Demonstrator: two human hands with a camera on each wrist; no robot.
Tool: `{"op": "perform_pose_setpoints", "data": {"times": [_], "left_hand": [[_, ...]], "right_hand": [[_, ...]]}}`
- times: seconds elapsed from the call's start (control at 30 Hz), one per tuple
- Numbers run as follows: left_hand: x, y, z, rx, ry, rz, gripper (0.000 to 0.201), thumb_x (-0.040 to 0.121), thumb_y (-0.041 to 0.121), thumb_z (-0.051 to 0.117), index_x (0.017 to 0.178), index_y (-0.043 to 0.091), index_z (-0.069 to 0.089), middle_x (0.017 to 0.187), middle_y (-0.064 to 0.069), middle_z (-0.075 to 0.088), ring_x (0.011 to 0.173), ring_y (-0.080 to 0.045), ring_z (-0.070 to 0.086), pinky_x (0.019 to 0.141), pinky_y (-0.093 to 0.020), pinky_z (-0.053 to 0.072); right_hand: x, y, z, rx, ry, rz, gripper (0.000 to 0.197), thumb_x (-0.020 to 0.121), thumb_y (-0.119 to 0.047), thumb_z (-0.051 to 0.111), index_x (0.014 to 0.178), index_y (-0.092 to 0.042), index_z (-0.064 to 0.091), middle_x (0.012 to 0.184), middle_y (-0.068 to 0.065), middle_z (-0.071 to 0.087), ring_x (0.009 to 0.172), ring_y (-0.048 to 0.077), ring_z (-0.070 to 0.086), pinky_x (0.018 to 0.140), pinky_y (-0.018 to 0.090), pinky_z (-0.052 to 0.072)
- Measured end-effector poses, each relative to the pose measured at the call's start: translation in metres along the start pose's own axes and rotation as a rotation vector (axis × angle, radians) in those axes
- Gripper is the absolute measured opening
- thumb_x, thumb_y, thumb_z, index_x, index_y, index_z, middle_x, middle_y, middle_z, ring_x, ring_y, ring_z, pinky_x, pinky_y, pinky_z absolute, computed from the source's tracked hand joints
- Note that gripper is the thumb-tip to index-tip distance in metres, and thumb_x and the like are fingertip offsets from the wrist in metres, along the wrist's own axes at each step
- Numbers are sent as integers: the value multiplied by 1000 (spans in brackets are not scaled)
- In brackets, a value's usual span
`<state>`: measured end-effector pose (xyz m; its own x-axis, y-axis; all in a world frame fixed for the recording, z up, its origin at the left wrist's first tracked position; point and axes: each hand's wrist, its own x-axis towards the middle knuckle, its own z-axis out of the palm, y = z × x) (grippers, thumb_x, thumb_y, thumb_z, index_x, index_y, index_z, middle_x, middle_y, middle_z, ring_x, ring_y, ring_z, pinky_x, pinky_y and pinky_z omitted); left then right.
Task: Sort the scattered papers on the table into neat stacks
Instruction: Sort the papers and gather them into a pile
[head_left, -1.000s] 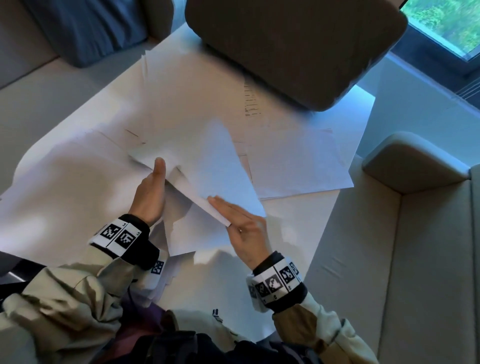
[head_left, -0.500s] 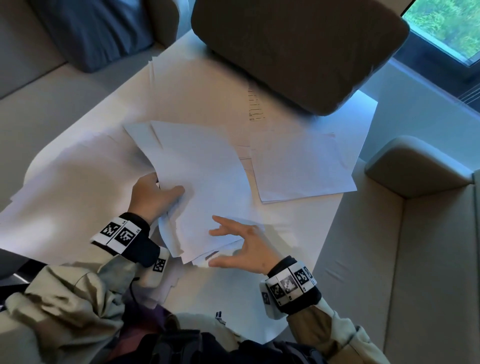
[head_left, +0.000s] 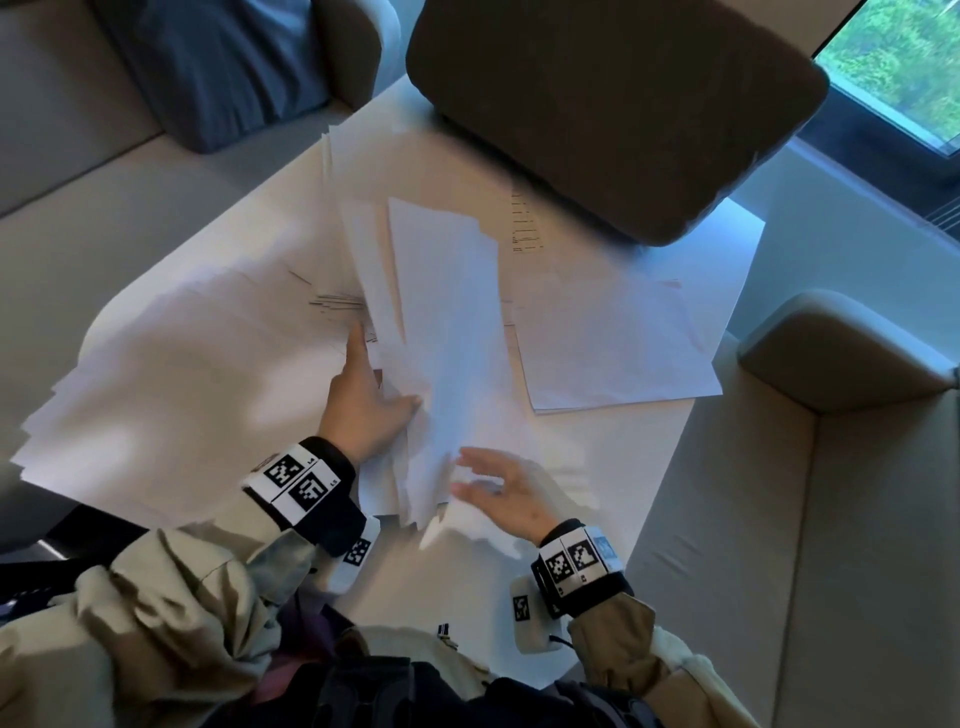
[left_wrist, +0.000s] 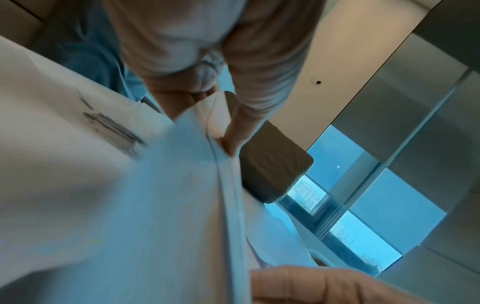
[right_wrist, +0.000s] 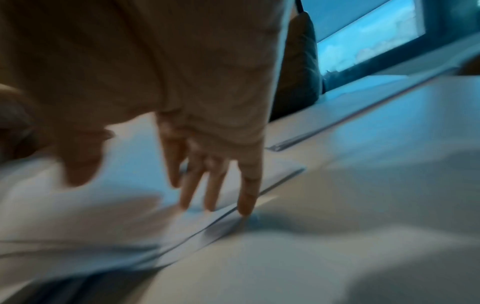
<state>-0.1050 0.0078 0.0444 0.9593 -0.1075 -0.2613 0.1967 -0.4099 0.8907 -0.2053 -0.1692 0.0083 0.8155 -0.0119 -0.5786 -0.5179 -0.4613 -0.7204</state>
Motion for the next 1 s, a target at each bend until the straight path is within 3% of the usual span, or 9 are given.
{"op": "perform_pose_setpoints", "data": {"times": [0.1,0.27,0.4,0.5,0.6,0.7,0.8,0.9,1.0], "left_hand": [[0,3,-8,-101,22,75,93,75,9,76,147,25,19,122,11,55,106,-13,60,93,-28,47],[-14,8,-20,-239,-46,179,70,77,1,74,134,13,36,113,8,60,94,5,61,78,-11,51],[-21,-2,-38,-253,-198,141,55,61,4,85,106,12,56,94,15,66,81,11,63,71,-8,50],[-17,-12,-66,-189,-304,133,50,61,2,86,99,22,59,93,13,68,84,13,62,70,-4,46],[-9,-16,-108,-310,-343,68,34,62,24,87,87,20,64,79,12,73,78,3,67,72,-12,50],[15,-32,-151,-506,-172,-21,65,52,52,84,106,23,62,100,9,71,93,-9,66,82,-28,55],[43,-51,-189,-498,-59,-59,60,79,31,69,133,16,47,122,-4,61,102,-17,59,83,-24,45],[63,-75,-217,-277,-92,-137,55,81,27,71,130,11,52,94,-6,68,77,-18,61,68,-28,46],[65,-96,-232,131,-148,-107,42,82,23,72,119,10,58,97,-10,64,92,-25,62,85,-37,48]], "right_hand": [[-2,-2,-3,255,248,154,37,90,-39,61,110,-9,59,101,7,62,92,23,63,83,40,53],[-8,-12,3,792,91,353,46,81,-61,58,108,-25,55,108,7,66,98,31,67,84,46,54],[-8,-20,18,1119,99,230,45,82,-34,67,122,-13,59,118,11,66,106,29,64,88,52,52],[-8,-18,22,1112,299,136,44,82,-13,69,122,2,59,108,13,70,94,29,68,67,43,57],[-6,-17,23,1046,439,95,38,81,-1,70,117,0,61,104,14,71,90,30,69,73,56,56],[-8,-18,27,1009,524,29,39,80,8,66,117,1,58,92,9,73,78,21,71,72,41,59],[-8,-17,36,921,557,-9,56,72,3,75,122,2,51,105,16,67,87,25,67,68,32,58],[-4,-20,53,802,562,21,64,68,-3,81,124,-3,50,105,13,66,88,24,66,68,28,56],[2,-30,75,717,503,40,78,49,-25,88,118,-11,54,109,13,66,98,27,66,82,39,56]]}}
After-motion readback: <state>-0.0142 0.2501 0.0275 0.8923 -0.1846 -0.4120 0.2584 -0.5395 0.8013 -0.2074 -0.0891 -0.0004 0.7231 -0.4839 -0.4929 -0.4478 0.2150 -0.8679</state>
